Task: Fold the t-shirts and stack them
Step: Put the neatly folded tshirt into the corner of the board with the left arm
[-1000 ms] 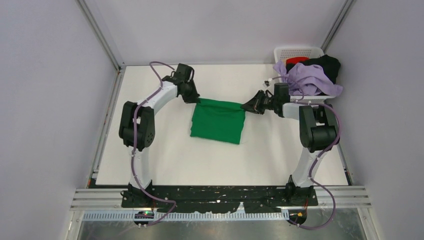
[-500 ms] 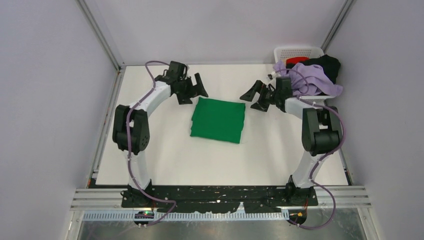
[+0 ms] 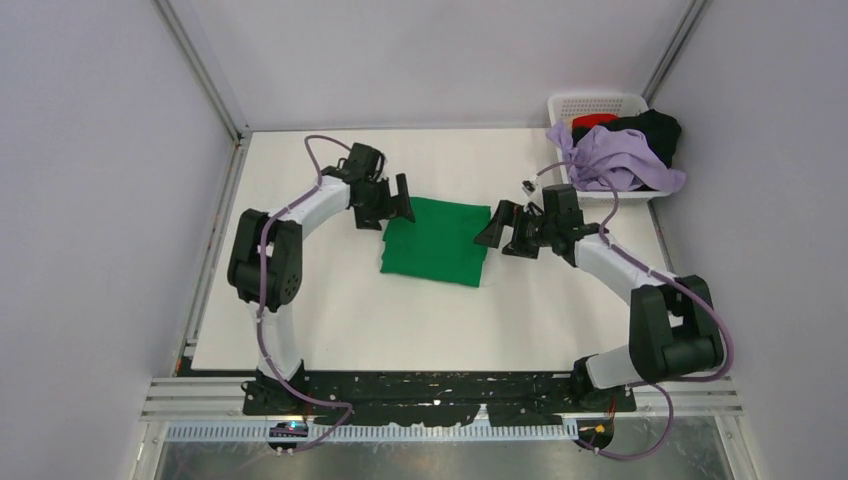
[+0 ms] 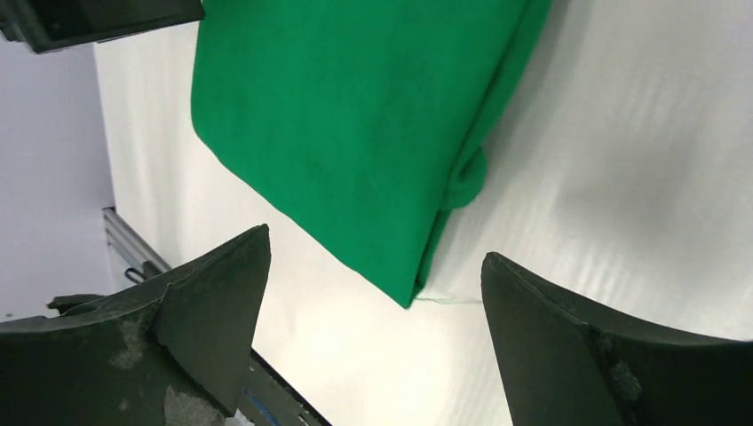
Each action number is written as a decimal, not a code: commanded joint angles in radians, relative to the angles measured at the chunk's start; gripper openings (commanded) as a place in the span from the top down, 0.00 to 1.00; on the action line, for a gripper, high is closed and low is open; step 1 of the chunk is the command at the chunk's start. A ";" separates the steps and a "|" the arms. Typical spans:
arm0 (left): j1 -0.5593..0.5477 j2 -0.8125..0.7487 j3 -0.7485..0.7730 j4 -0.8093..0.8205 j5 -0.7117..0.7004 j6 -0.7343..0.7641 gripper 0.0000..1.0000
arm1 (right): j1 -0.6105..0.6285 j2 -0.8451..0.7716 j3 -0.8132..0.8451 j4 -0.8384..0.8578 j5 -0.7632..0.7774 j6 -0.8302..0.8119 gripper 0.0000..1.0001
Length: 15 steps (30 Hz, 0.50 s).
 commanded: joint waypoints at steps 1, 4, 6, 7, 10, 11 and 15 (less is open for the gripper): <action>0.004 0.095 0.060 -0.027 -0.022 0.043 0.03 | -0.007 -0.176 -0.007 -0.110 0.169 -0.097 0.05; 0.007 0.143 0.094 -0.033 0.009 0.055 0.10 | -0.010 -0.255 -0.020 -0.153 0.185 -0.112 0.05; 0.008 0.149 0.098 -0.025 0.026 0.038 0.19 | -0.013 -0.310 -0.027 -0.174 0.184 -0.123 0.04; 0.007 0.150 0.093 -0.013 0.039 0.033 0.24 | -0.014 -0.343 -0.028 -0.181 0.179 -0.126 0.04; 0.004 0.154 0.084 -0.010 0.082 0.010 0.43 | -0.018 -0.419 -0.032 -0.219 0.170 -0.138 0.05; 0.000 0.153 0.080 -0.007 0.089 0.004 0.47 | -0.020 -0.435 -0.034 -0.225 0.170 -0.140 0.05; -0.019 0.151 0.075 -0.006 0.081 -0.015 0.56 | -0.026 -0.512 -0.032 -0.278 0.188 -0.162 0.05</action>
